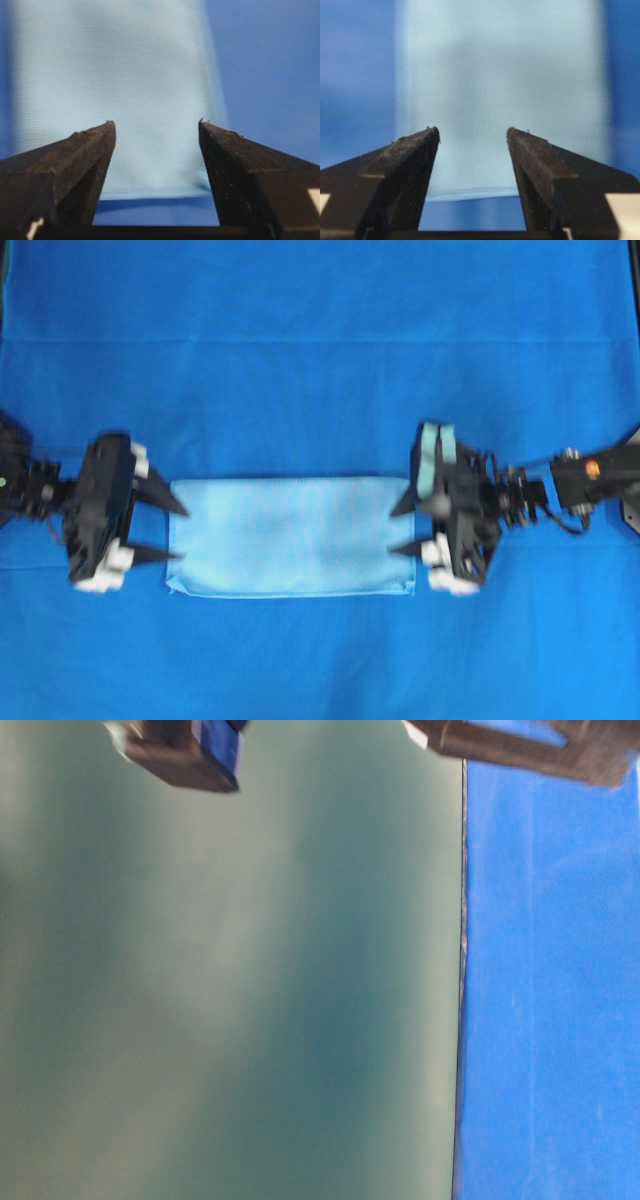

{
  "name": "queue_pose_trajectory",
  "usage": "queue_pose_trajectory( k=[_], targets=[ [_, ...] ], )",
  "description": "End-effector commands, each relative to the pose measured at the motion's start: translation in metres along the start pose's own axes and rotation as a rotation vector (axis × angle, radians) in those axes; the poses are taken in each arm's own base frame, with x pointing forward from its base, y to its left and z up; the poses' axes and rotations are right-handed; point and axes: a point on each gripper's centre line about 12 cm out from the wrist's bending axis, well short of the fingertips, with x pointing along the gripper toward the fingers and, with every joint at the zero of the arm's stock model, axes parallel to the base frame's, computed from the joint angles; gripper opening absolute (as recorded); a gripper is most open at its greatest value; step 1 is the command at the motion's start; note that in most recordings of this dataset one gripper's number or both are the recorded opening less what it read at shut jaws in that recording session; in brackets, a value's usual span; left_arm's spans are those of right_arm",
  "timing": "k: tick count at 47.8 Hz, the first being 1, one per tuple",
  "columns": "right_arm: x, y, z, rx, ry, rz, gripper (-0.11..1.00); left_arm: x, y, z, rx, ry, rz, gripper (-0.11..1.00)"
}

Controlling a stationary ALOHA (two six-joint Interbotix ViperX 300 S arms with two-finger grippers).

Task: Fold the light blue towel.
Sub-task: 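Open both grippers and lift them off the folded edge, then grasp the folded strip's left and right ends with both grippers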

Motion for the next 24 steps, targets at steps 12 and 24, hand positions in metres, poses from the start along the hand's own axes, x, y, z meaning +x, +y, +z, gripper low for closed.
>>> queue_pose_trajectory(
  k=[12, 24],
  targets=[
    [0.006, -0.047, 0.001, 0.05, 0.018, -0.107, 0.6, 0.003, 0.04, 0.003, -0.052, 0.022, 0.123, 0.64],
    [0.024, -0.058, -0.012, 0.064, 0.077, -0.134, 0.6, 0.023, 0.053, -0.012, -0.067, 0.085, 0.157, 0.61]
  ],
)
